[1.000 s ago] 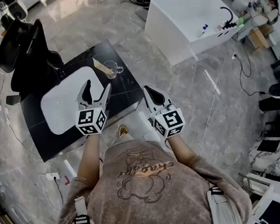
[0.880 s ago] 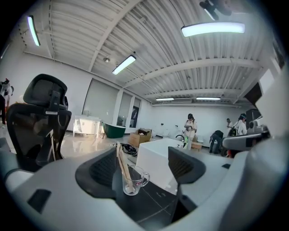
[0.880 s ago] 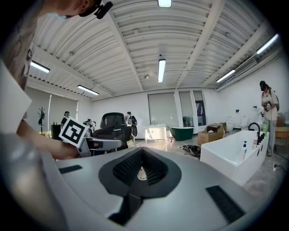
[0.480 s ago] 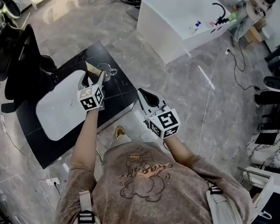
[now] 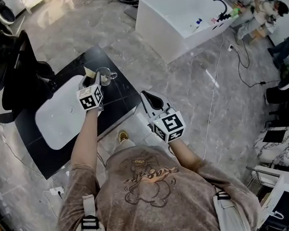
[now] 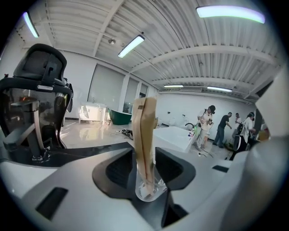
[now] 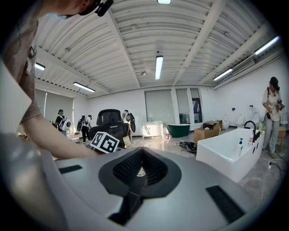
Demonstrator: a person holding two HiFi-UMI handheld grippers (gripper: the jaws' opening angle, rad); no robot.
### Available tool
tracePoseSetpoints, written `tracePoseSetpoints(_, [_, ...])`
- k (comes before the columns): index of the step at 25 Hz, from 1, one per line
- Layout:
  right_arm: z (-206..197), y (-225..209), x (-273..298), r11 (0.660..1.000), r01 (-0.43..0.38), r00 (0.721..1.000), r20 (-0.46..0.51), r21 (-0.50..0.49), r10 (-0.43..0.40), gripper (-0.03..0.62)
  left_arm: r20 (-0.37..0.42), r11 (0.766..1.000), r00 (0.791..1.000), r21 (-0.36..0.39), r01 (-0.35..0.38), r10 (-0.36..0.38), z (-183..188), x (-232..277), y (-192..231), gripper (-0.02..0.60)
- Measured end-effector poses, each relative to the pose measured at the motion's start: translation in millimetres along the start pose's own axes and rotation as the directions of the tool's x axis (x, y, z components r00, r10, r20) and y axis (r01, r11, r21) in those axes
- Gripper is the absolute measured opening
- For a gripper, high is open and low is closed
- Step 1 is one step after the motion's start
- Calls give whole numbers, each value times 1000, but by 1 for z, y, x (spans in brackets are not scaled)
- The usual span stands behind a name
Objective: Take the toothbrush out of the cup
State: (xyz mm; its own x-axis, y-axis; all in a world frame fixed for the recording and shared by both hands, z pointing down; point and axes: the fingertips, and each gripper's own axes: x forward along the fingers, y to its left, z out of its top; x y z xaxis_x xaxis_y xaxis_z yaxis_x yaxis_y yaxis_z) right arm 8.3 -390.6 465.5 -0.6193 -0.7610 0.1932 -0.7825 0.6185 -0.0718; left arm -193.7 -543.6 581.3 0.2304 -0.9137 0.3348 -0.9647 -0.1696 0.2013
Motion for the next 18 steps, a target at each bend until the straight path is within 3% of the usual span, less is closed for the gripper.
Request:
tracePoseSetpoints(5, [0, 1, 4, 1000, -2, 1000, 0, -2, 2, 15, 23, 1000, 1000, 7, 6, -6, 8, -1, -1, 87])
tracePoseSetpoints(13, [-2, 0, 3, 1000, -4, 1000, -5, 3, 4, 15, 59, 999, 998, 27, 26, -27, 21, -8, -8, 74])
tracePoseSetpoints(18, [-6, 1, 2, 1000, -7, 1000, -11, 5, 7, 15, 138, 997, 988, 38, 66, -71, 60, -21, -18, 74])
